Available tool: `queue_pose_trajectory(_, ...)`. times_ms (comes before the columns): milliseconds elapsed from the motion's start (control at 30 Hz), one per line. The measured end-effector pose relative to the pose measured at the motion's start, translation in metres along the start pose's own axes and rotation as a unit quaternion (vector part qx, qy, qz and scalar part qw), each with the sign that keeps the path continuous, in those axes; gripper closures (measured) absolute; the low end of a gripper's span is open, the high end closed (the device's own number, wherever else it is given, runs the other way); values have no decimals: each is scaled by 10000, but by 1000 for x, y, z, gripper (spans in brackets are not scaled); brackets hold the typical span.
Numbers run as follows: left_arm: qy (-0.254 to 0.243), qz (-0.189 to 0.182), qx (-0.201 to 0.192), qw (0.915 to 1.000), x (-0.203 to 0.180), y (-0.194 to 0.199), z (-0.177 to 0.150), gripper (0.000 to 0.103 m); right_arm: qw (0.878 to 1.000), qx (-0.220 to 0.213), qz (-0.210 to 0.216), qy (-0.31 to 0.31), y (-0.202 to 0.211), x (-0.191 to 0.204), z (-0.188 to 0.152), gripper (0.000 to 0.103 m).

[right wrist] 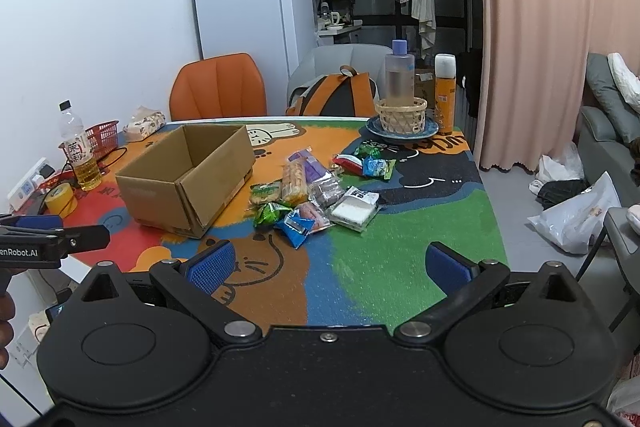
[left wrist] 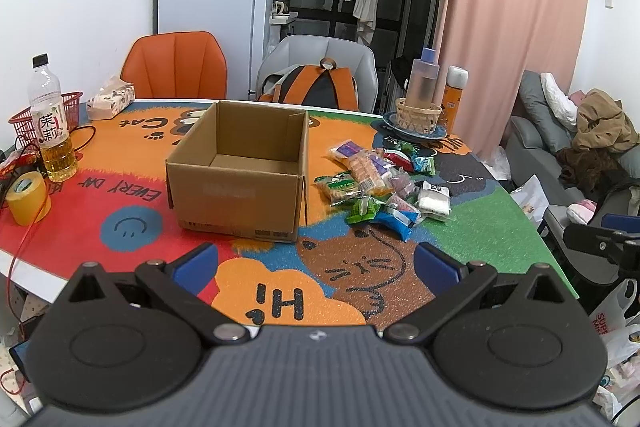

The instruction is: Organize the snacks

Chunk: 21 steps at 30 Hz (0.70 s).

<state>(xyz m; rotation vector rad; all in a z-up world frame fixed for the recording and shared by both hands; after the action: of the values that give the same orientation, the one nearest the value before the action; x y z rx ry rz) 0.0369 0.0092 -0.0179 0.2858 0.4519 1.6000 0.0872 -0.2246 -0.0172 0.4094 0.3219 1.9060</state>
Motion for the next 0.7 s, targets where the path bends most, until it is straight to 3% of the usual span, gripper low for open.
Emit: queue_pose_trajectory(700,16,-91,-75,9999,-4,-1,-1,0,9997,-122,186,-89,-1,-5,2,0)
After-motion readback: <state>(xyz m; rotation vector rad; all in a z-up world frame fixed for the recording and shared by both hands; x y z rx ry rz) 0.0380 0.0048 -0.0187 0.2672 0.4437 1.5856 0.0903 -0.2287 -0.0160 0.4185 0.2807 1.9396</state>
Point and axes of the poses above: each gripper's, at about its wrist camera, not at the fingertips, and y roughly against the way its jaws point, x to its left, z to its top, the point moved 6 cm from there along -y, roughly the way its jaws point, and after that the axes turned 5 degrees about -x, right-handed, at the moved point
